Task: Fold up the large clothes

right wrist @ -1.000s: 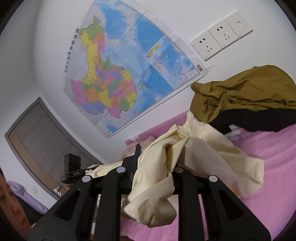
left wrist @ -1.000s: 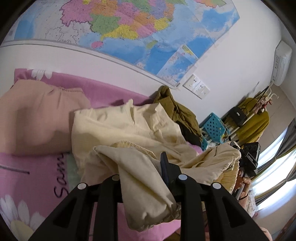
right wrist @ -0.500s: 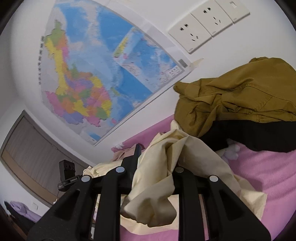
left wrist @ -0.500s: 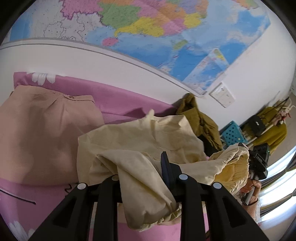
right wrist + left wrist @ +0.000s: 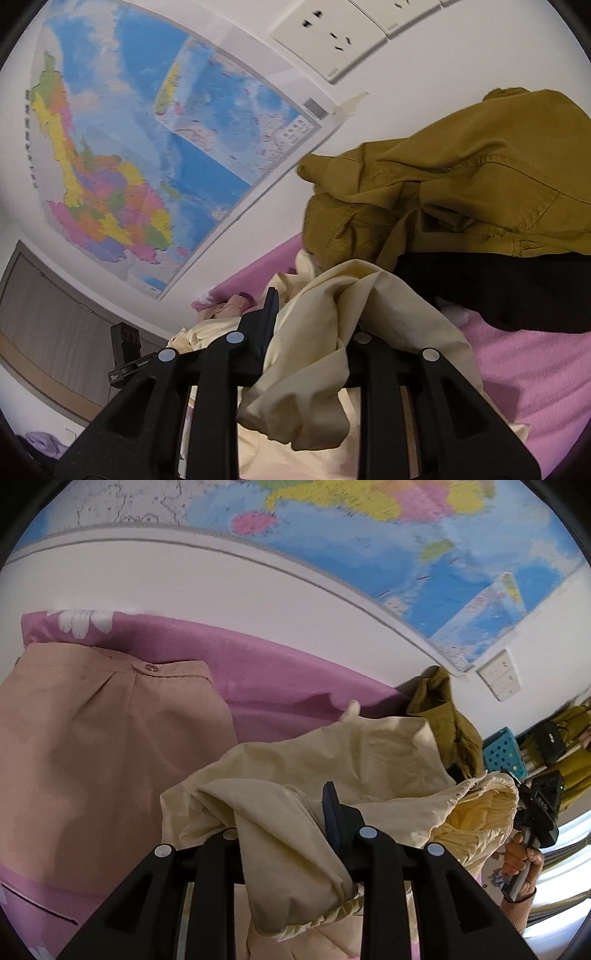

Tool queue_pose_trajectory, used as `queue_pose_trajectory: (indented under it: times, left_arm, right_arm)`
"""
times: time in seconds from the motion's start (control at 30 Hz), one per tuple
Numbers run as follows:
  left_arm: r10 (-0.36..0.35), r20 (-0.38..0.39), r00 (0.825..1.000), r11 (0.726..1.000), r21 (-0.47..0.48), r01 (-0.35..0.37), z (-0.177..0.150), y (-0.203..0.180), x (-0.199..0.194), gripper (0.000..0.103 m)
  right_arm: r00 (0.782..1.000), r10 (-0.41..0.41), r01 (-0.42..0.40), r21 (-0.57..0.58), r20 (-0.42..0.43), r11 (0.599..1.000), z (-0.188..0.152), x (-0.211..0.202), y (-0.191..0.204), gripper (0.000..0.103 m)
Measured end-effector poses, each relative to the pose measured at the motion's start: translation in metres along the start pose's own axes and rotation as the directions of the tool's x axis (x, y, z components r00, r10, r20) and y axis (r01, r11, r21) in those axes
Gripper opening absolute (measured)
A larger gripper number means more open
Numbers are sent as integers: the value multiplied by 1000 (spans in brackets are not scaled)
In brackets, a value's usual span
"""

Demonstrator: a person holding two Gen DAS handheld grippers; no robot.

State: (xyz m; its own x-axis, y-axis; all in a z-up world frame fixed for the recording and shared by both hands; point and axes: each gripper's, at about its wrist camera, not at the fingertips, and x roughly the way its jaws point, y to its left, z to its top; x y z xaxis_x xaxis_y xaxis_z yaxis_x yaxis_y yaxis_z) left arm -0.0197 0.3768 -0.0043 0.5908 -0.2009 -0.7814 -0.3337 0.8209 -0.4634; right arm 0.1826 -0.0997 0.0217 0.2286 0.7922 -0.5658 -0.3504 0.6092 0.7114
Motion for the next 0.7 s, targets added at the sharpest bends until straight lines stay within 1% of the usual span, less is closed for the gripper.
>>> queue_pose_trajectory:
  times: [0.23,0.47,0.7]
  left_arm:
    - [24,-36,999,999,-21,-25,11,7,23,26]
    - [55,-43,998,998,-3,-55,14,5,31,26]
    - [63,-49,997,998,-11,-64,15,9,38,26]
  right_arm:
    - [1000,-27,27,20,-14,999,7,14,-10,25]
    - [999,-50,50,18,-15,999,9,21,-12,27]
    - [998,-63,63,23,-14,998,9,23,-11,33]
